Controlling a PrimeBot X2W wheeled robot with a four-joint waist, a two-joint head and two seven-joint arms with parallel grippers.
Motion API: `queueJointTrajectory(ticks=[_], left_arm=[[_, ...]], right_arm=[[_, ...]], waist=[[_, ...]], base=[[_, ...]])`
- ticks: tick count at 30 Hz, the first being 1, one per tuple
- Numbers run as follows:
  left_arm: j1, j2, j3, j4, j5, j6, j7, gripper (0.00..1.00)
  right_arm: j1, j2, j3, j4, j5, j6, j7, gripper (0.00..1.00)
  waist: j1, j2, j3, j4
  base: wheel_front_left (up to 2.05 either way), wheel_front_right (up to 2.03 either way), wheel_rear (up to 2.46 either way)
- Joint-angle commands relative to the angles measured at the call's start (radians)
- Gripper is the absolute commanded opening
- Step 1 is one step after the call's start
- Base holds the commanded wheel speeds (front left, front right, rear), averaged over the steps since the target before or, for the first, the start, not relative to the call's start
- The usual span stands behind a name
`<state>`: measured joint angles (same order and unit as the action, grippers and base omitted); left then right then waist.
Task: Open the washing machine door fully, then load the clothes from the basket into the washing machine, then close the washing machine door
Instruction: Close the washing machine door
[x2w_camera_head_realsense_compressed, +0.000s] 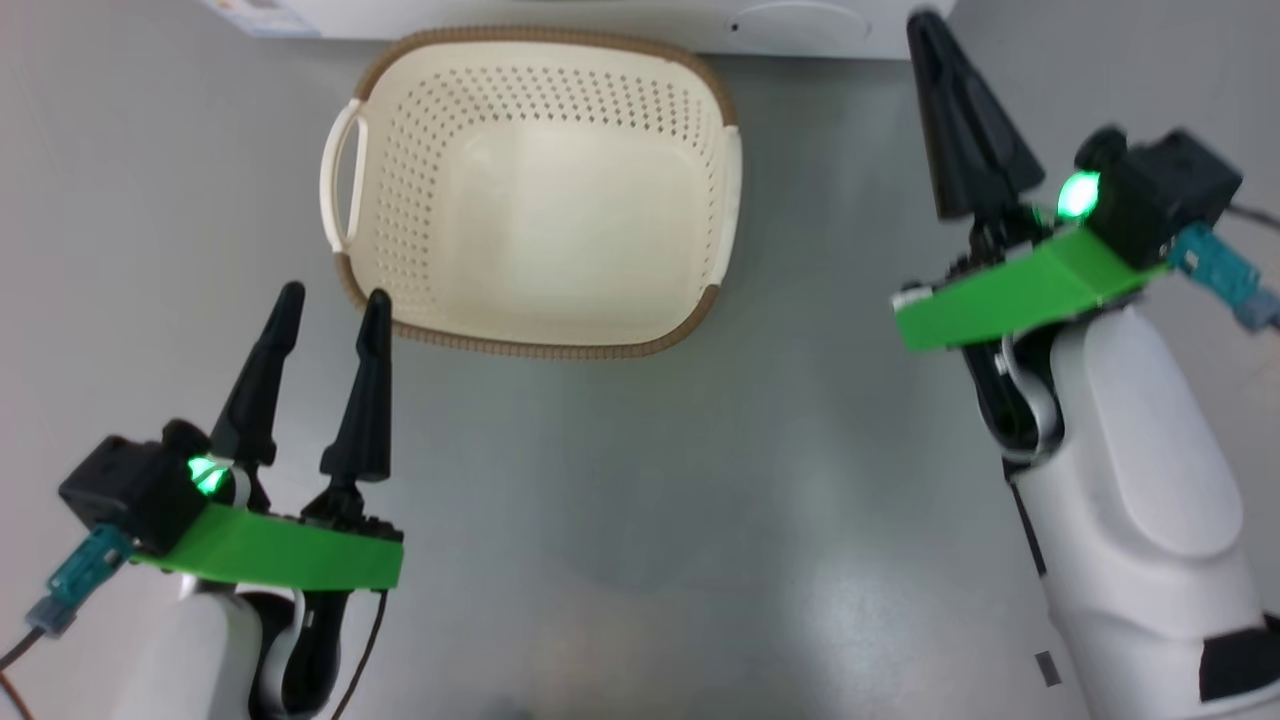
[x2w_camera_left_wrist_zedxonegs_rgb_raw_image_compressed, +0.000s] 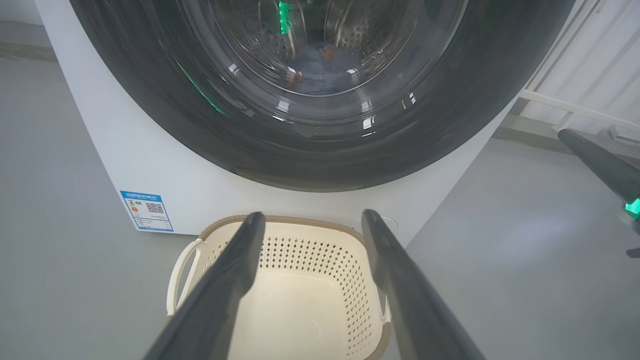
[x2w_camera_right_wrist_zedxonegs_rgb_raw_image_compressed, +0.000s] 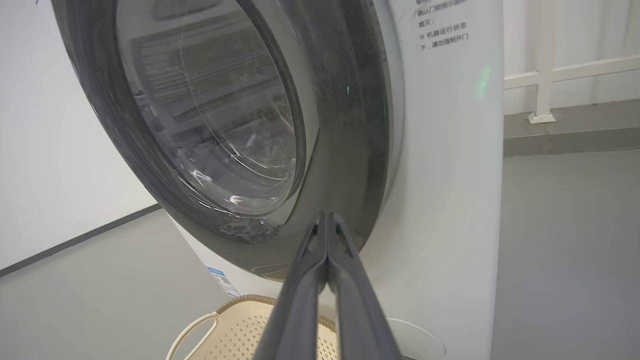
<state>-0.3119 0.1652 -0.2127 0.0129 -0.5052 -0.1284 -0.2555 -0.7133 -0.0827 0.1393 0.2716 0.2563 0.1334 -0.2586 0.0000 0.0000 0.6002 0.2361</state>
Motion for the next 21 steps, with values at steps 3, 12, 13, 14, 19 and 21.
queueJointTrajectory(ticks=[3,12,13,14,19,21], left_arm=[[0.035,0.038,0.049,-0.026,0.019,-0.002,-0.006,1.0],[0.075,0.048,0.076,-0.021,0.038,-0.002,-0.006,1.0],[0.078,0.048,0.078,-0.019,0.039,-0.002,-0.006,1.0],[0.082,0.047,0.081,-0.017,0.04,-0.002,-0.006,1.0],[0.105,0.045,0.097,-0.014,0.05,-0.002,-0.006,1.0],[0.116,0.044,0.106,-0.013,0.052,-0.002,-0.006,1.0]], right_arm=[[0.078,0.033,0.012,-0.031,0.005,-0.003,-0.003,0.0],[0.209,0.033,-0.01,-0.043,0.013,-0.003,-0.003,1.0],[0.222,0.033,-0.012,-0.043,0.015,-0.003,-0.003,1.0],[0.235,0.033,-0.014,-0.044,0.017,-0.003,-0.003,1.0],[0.305,0.033,-0.032,-0.051,0.037,-0.003,-0.003,1.0],[0.331,0.033,-0.037,-0.056,0.043,-0.003,-0.003,1.0]], waist=[[0.0,0.0,-0.048,-0.04],[0.0,0.0,-0.128,-0.094],[0.0,0.0,-0.137,-0.098],[0.0,0.0,-0.147,-0.102],[0.0,0.0,-0.19,-0.12],[0.0,0.0,-0.206,-0.127]], base=[[0.0,0.0,0.0],[0.0,0.0,0.0],[0.0,0.0,0.0],[0.0,0.0,0.0],[0.0,0.0,0.0],[0.0,0.0,0.0]])
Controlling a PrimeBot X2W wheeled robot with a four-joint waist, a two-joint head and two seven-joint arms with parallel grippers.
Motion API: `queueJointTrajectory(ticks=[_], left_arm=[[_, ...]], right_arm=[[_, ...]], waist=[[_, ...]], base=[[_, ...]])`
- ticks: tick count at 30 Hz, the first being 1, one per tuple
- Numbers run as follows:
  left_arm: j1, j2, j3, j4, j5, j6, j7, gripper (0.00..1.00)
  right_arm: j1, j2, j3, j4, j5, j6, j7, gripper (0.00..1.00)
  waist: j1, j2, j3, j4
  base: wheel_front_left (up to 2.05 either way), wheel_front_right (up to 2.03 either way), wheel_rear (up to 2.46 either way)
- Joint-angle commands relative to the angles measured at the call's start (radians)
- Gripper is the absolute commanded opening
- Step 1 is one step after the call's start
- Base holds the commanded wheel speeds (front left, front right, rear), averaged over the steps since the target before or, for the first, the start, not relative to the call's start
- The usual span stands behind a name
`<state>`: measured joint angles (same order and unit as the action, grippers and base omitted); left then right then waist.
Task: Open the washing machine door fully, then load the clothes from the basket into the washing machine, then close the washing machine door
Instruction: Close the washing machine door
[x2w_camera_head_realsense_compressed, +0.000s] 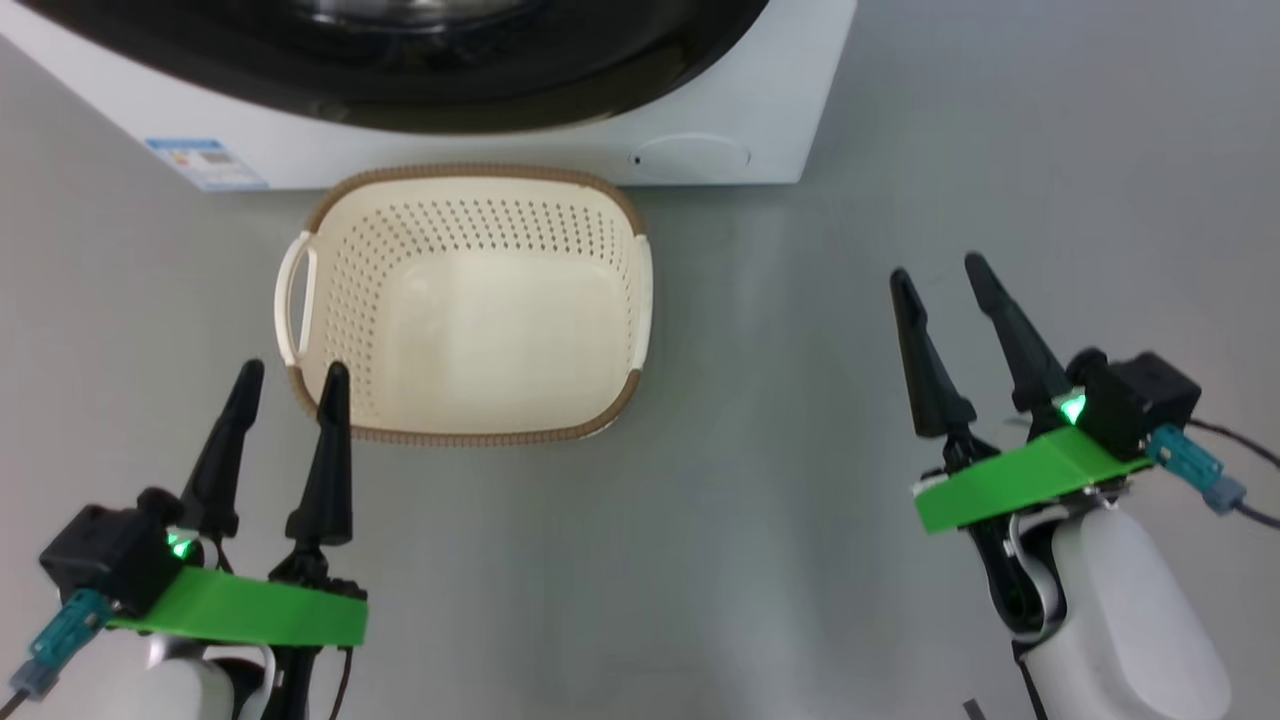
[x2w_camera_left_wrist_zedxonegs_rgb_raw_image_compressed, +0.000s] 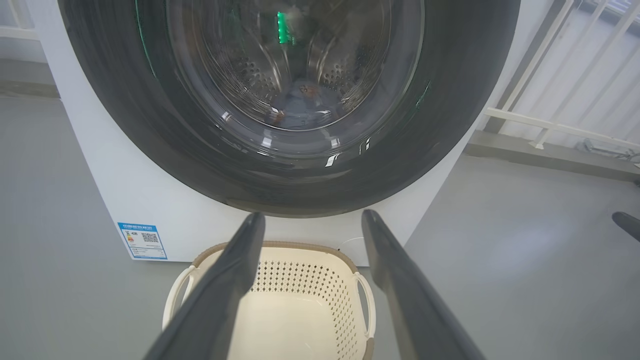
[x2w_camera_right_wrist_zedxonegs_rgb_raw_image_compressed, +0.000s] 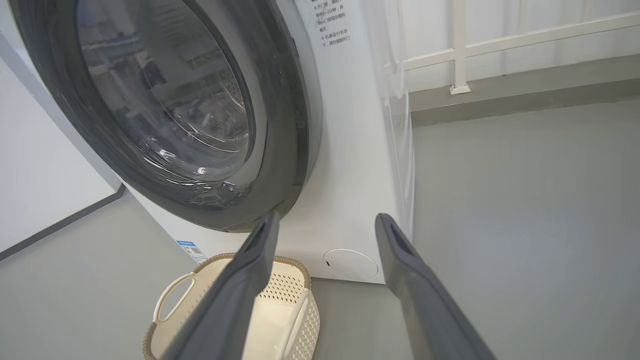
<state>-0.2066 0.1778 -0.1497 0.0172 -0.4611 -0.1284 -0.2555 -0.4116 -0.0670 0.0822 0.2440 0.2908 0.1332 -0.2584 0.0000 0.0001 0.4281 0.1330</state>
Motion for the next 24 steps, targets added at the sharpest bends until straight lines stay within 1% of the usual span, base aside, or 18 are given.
queueJointTrajectory(ticks=[1,10,24], left_arm=[[0.016,0.031,0.047,-0.017,0.008,-0.002,-0.006,1.0],[0.057,0.029,0.075,-0.01,0.014,-0.002,-0.006,1.0],[0.141,0.02,0.118,0.021,0.051,-0.002,-0.006,1.0]], right_arm=[[0.041,0.017,0.017,-0.03,0.011,-0.002,-0.003,1.0],[0.115,0.017,0.003,-0.043,0.014,-0.002,-0.003,1.0],[0.243,0.017,-0.01,-0.083,0.032,-0.002,-0.003,1.0]], waist=[[0.0,-0.0001,-0.041,-0.027],[0.0,-0.0001,-0.097,-0.055],[0.0,-0.0001,-0.212,-0.12]], base=[[0.0,0.0,0.0],[0.0,0.0,0.0],[0.0,0.0,0.0]])
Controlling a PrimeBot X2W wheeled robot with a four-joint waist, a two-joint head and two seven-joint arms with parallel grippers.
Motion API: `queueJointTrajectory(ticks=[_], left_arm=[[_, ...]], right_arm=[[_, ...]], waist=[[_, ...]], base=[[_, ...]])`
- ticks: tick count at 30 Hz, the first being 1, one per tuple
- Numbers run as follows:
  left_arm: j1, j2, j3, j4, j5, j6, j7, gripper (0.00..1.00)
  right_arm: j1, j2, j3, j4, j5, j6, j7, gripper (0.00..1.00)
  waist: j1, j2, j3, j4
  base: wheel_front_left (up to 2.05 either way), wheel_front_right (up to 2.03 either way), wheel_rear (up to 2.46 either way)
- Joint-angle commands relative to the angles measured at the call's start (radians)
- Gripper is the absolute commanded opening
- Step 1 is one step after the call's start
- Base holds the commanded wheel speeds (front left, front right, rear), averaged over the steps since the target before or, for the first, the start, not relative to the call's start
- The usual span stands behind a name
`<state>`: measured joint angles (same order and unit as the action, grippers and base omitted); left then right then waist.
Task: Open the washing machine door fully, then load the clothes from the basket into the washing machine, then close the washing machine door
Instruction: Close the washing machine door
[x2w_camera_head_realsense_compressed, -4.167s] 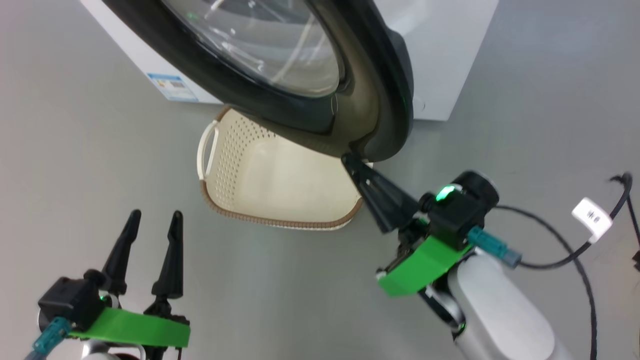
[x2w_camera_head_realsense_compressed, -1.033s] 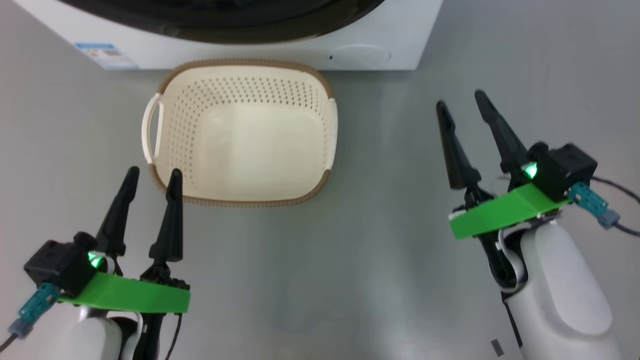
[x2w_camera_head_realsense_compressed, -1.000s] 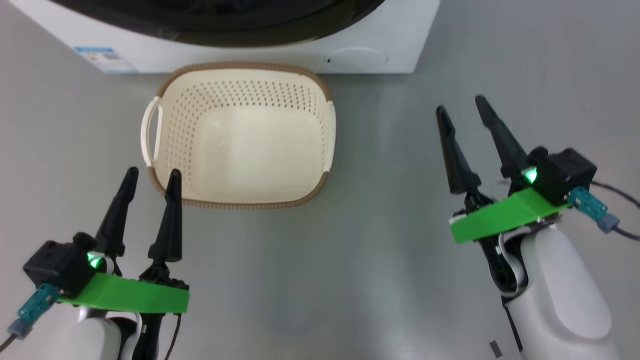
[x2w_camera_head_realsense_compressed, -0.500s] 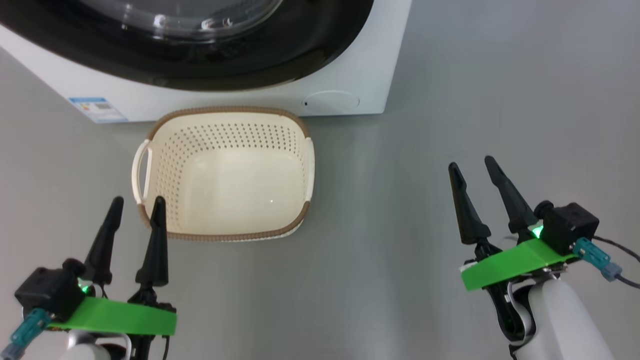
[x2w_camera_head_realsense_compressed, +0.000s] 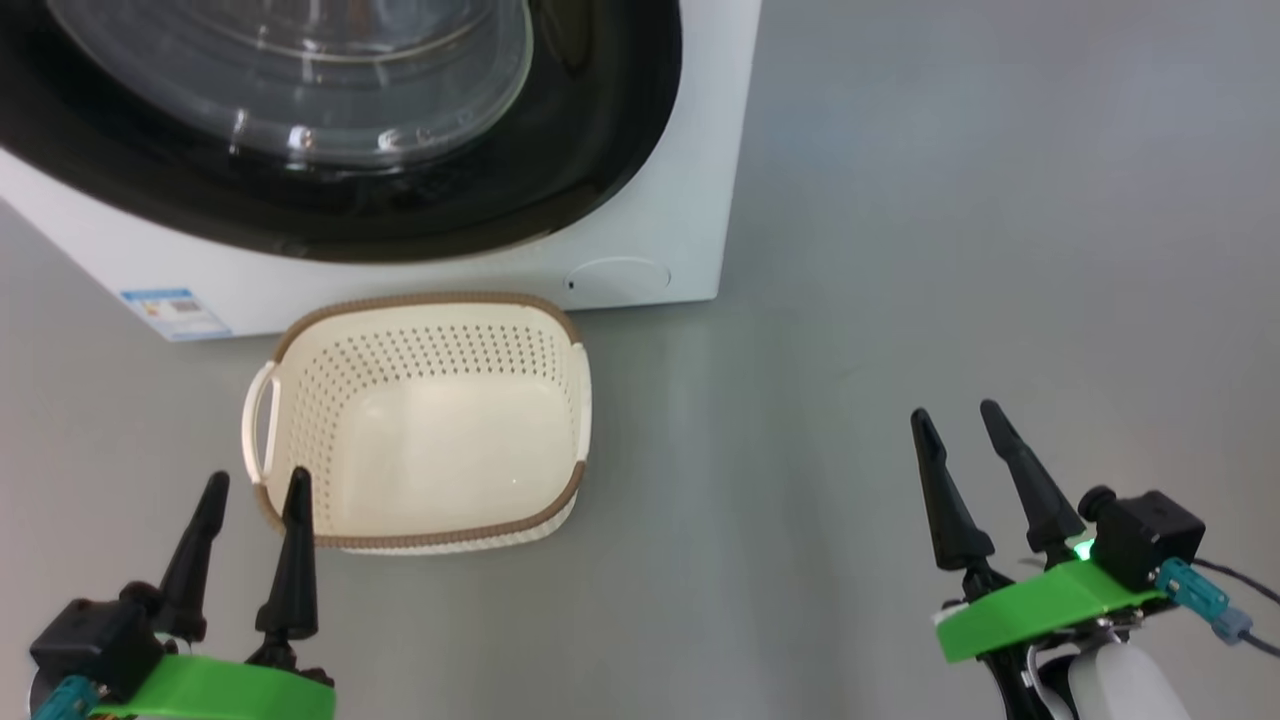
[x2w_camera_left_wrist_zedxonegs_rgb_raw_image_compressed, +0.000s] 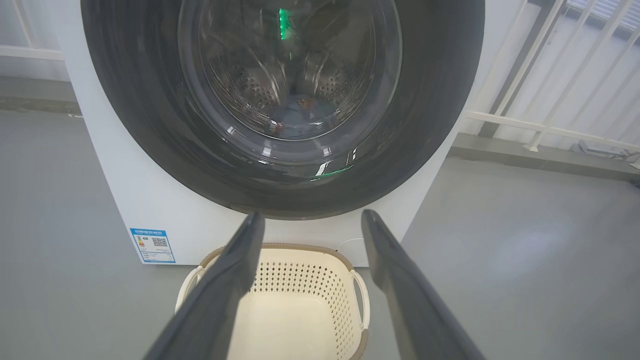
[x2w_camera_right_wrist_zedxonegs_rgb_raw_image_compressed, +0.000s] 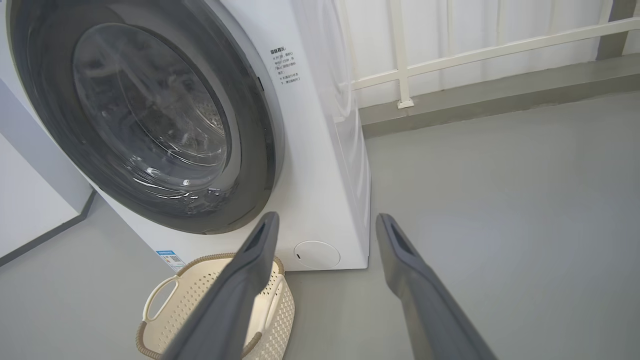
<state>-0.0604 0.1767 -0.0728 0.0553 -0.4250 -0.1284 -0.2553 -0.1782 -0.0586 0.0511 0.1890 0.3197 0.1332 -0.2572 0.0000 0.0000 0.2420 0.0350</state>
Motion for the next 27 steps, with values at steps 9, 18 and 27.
queueJointTrajectory(ticks=[9,18,27], left_arm=[[0.052,0.01,0.063,-0.004,0.045,-0.002,-0.006,1.0],[0.097,0.004,0.075,-0.001,0.066,-0.002,-0.006,1.0],[0.111,0.0,0.082,-0.004,0.071,-0.002,-0.006,1.0]], right_arm=[[0.079,0.008,-0.001,-0.046,-0.008,-0.002,-0.005,1.0],[0.143,0.008,-0.037,-0.071,-0.04,-0.002,-0.005,1.0],[0.165,0.008,-0.058,-0.089,-0.044,-0.002,-0.005,1.0]], waist=[[0.0,0.0,-0.101,-0.051],[0.0,0.0,-0.142,-0.052],[0.0,0.0,-0.135,-0.05]], base=[[0.0,0.0,0.0],[0.0,0.0,0.0],[0.0,0.0,0.0]])
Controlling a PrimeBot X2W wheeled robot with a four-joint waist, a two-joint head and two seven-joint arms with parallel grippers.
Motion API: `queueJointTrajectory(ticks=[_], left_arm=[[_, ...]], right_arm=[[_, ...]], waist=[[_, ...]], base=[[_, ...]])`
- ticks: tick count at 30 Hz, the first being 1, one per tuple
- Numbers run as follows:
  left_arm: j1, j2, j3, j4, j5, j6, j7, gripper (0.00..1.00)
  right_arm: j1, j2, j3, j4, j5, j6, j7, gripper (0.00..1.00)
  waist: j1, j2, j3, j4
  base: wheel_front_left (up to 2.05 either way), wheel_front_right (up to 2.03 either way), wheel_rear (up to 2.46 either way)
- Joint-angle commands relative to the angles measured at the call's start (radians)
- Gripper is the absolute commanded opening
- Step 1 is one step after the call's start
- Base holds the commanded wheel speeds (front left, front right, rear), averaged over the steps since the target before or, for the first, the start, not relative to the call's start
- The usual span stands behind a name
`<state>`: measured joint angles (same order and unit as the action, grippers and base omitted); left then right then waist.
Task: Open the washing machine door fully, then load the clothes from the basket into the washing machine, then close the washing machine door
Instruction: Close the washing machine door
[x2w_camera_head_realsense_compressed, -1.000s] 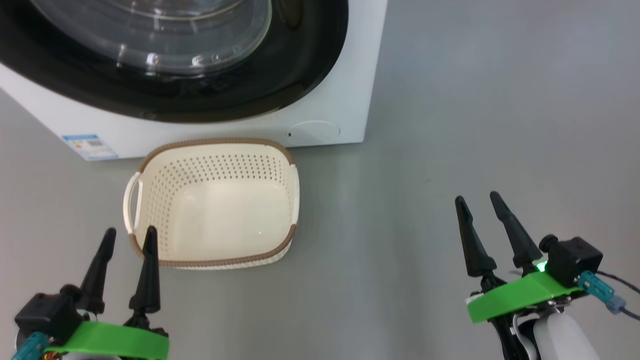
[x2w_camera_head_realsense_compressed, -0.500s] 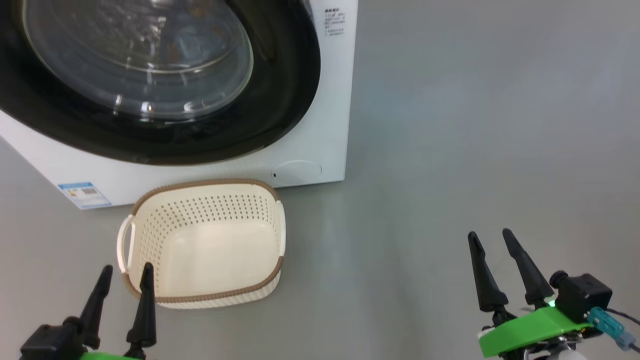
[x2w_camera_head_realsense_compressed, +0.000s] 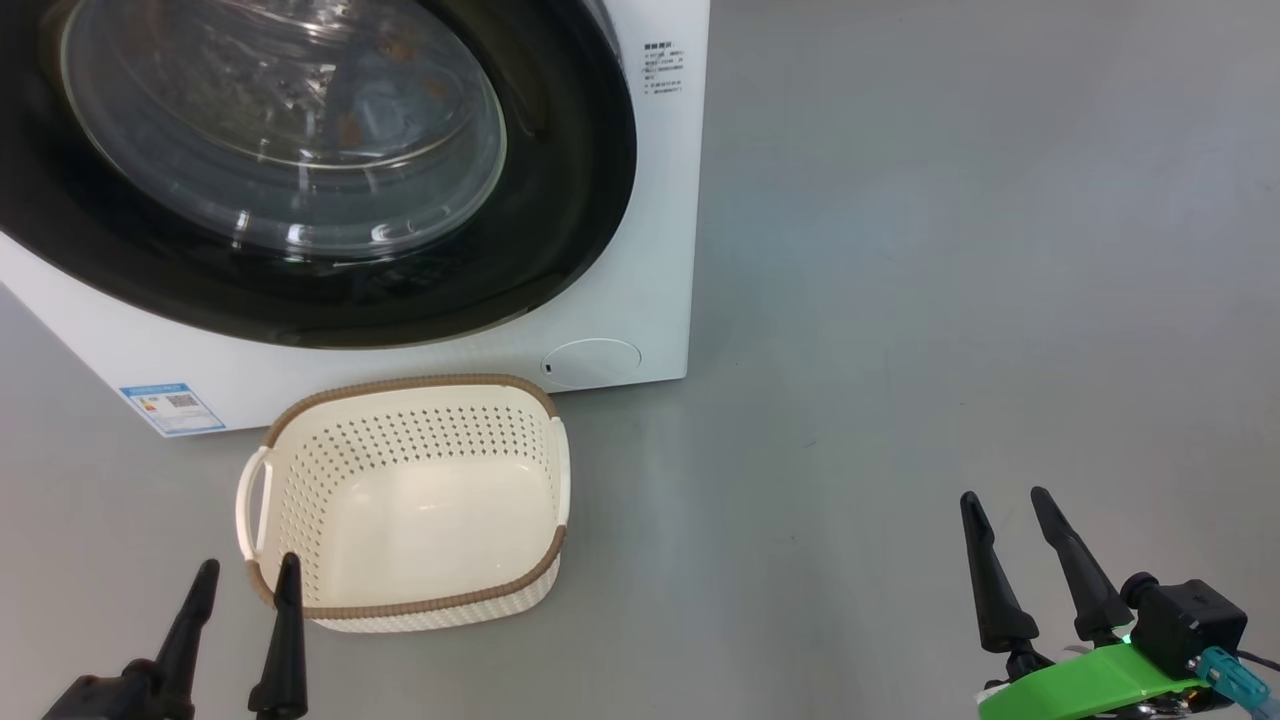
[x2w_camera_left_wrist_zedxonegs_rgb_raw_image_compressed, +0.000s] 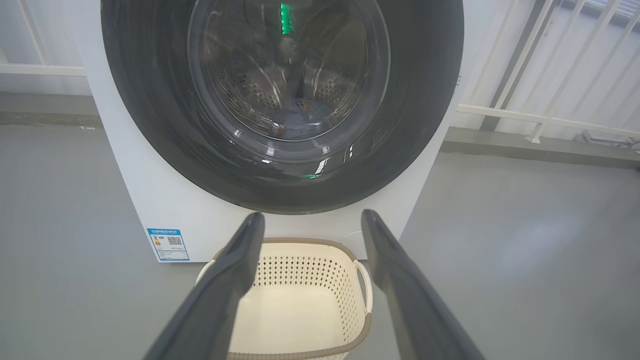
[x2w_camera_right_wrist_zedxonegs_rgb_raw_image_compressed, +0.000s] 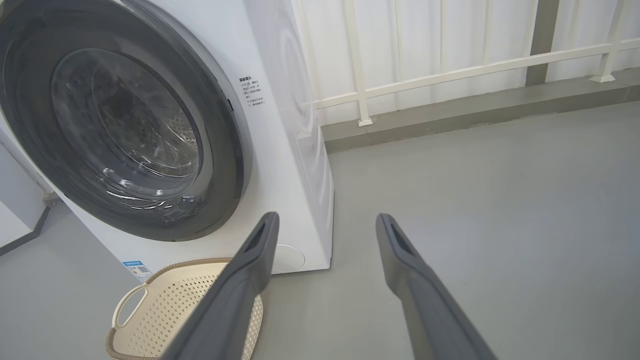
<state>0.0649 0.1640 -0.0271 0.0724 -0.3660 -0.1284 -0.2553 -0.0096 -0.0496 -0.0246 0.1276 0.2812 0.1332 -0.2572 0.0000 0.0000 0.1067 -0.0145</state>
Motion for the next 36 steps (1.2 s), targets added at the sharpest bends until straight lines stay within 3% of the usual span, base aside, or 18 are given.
queueJointTrajectory(ticks=[1,36], left_arm=[[-0.014,0.013,0.039,-0.021,0.012,-0.002,-0.006,1.0],[0.016,-0.025,0.064,-0.021,0.042,-0.002,-0.006,1.0]], right_arm=[[-0.004,-0.001,0.017,-0.028,-0.004,-0.002,-0.005,1.0],[0.016,-0.001,-0.013,-0.021,0.005,-0.002,-0.005,1.0]], waist=[[0.0,0.0,0.001,-0.001],[0.0,0.0,-0.065,-0.001]], base=[[0.0,0.0,0.0],[0.0,0.0,0.0]])
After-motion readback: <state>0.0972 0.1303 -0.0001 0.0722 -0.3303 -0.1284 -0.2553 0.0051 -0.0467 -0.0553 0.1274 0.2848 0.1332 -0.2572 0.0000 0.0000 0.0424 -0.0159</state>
